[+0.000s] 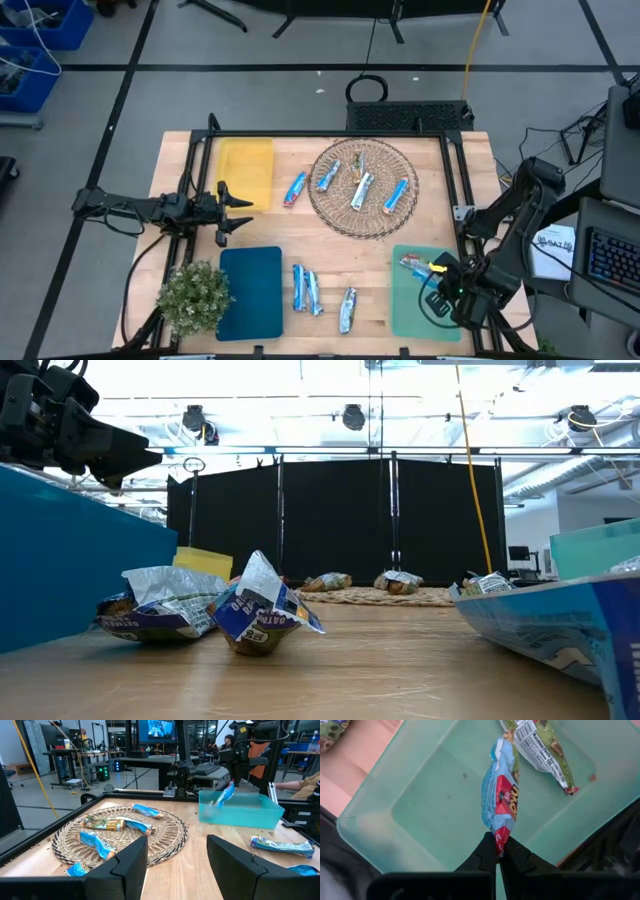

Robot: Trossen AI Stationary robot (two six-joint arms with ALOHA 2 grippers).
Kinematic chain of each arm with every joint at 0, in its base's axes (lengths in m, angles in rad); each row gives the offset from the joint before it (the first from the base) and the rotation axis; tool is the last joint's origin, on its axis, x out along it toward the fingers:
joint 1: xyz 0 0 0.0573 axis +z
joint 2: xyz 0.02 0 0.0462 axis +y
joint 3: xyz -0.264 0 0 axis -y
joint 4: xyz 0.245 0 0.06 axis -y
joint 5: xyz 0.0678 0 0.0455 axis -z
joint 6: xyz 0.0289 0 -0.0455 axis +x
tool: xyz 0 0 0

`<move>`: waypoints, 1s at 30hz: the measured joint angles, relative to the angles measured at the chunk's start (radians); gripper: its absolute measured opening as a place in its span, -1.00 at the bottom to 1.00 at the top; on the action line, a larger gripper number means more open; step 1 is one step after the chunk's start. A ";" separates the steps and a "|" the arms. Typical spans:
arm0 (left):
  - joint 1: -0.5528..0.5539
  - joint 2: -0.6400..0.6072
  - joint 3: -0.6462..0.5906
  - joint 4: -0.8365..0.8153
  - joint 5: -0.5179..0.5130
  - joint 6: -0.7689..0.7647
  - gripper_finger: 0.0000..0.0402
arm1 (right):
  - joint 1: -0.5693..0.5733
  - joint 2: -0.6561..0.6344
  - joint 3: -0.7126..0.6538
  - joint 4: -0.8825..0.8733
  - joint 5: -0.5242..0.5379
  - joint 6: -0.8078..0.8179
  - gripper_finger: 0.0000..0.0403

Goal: Pick and place Granola Bars by type
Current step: Put the red granola bar into the light blue bin

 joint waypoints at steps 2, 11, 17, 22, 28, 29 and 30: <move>0.000 0.000 0.000 0.000 0.000 0.000 0.04 | 0.000 0.010 0.000 0.002 0.000 0.006 -1.00; 0.000 0.000 0.000 0.000 0.000 0.000 0.04 | 0.000 0.046 -0.001 -0.001 0.031 -0.006 -1.00; 0.000 0.000 0.000 0.000 0.000 0.000 0.04 | 0.000 0.060 -0.028 0.043 0.030 -0.005 -1.00; 0.000 0.000 0.000 0.000 0.000 0.000 0.04 | 0.000 0.060 -0.055 0.079 0.030 -0.015 -1.00; 0.000 0.000 0.000 0.000 0.000 0.000 0.04 | 0.000 0.060 -0.093 0.132 0.048 -0.020 -1.00; 0.000 0.000 0.000 0.000 0.000 0.000 0.04 | 0.000 0.060 -0.099 0.145 0.063 -0.028 -1.00; 0.000 0.000 0.000 0.000 0.000 0.000 0.04 | 0.000 0.060 -0.105 0.157 0.081 -0.036 -1.00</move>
